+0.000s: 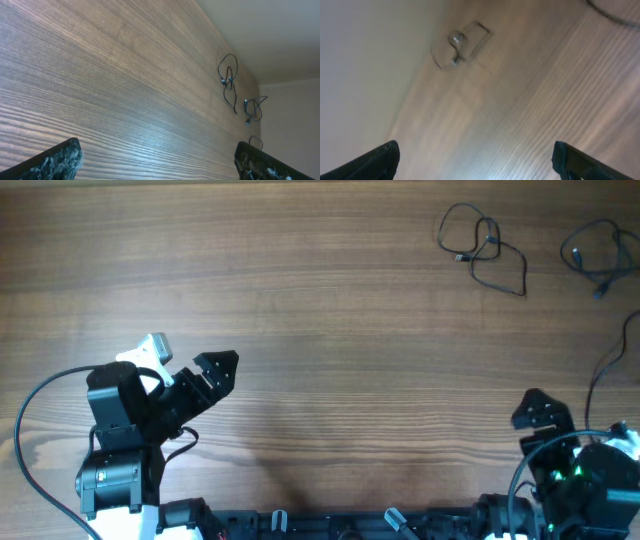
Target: Untangle cables
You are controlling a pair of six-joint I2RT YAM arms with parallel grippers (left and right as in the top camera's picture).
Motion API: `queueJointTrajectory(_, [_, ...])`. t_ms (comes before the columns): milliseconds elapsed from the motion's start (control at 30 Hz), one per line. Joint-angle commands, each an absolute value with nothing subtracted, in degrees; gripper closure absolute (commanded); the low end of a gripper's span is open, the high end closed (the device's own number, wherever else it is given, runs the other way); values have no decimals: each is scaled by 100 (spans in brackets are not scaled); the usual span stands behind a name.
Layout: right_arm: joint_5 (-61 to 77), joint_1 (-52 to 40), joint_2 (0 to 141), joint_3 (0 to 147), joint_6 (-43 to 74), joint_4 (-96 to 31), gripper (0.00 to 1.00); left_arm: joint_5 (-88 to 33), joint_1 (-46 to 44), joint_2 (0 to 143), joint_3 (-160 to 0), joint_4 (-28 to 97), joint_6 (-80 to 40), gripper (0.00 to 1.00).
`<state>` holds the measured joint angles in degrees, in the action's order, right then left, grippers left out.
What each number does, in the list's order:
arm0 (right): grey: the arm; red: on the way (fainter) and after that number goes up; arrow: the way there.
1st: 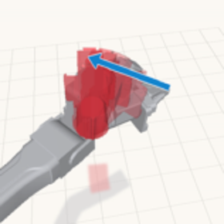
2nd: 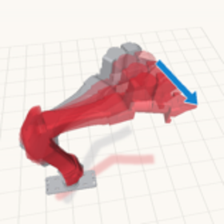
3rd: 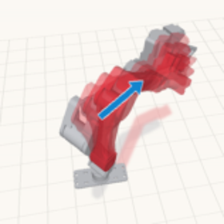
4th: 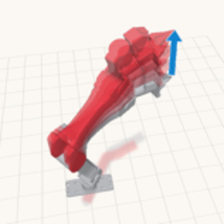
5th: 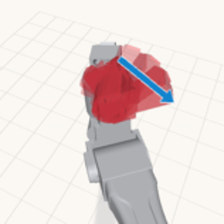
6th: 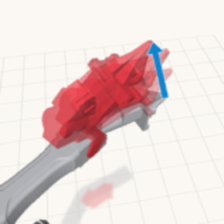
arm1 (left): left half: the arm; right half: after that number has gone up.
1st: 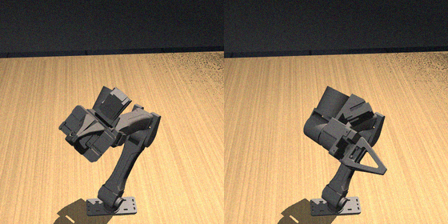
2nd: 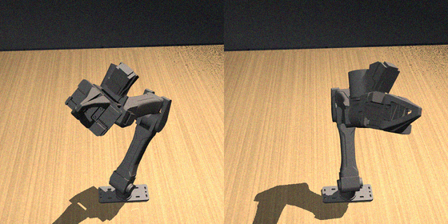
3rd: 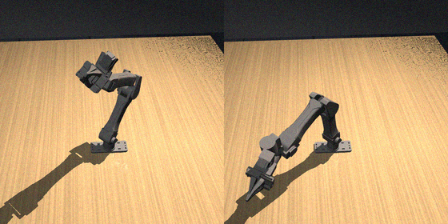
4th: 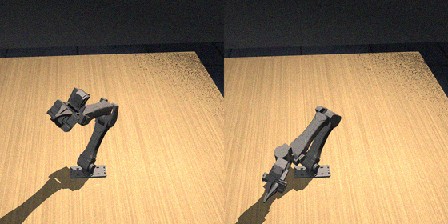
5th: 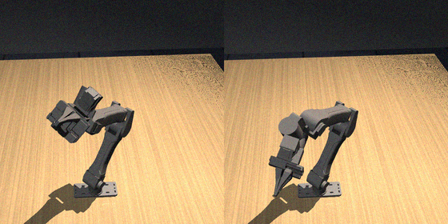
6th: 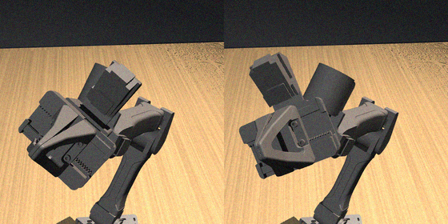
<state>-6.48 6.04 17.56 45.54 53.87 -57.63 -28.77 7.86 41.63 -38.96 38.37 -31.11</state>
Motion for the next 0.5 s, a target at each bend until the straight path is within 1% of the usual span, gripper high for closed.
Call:
queueJointTrajectory(0, [-228,569,1280,3776,2746,-4045,0,-2947,762,4141,-3929,3820,-3041,0])
queueJointTrajectory(67, [257,572,1070,3192,2029,-2930,0,-2947,762,4141,-3929,3820,-3041,0])
queueJointTrajectory(100, [340,574,891,2670,1929,-2174,0,-2947,762,4141,-3929,3820,-3041,0])
queueJointTrajectory(167, [360,574,650,2060,1929,-1511,0,-2947,762,4141,-3929,3820,-3041,0])
queueJointTrajectory(333, [554,574,27,954,1763,-582,0,-2947,762,4141,-3929,3820,-3041,0])
queueJointTrajectory(400, [613,574,16,537,1612,-156,0,-2947,762,4141,-3929,3822,-3041,0])
queueJointTrajectory(467, [604,572,21,360,1455,-51,0,-2947,762,4141,-3929,3820,-3041,0])
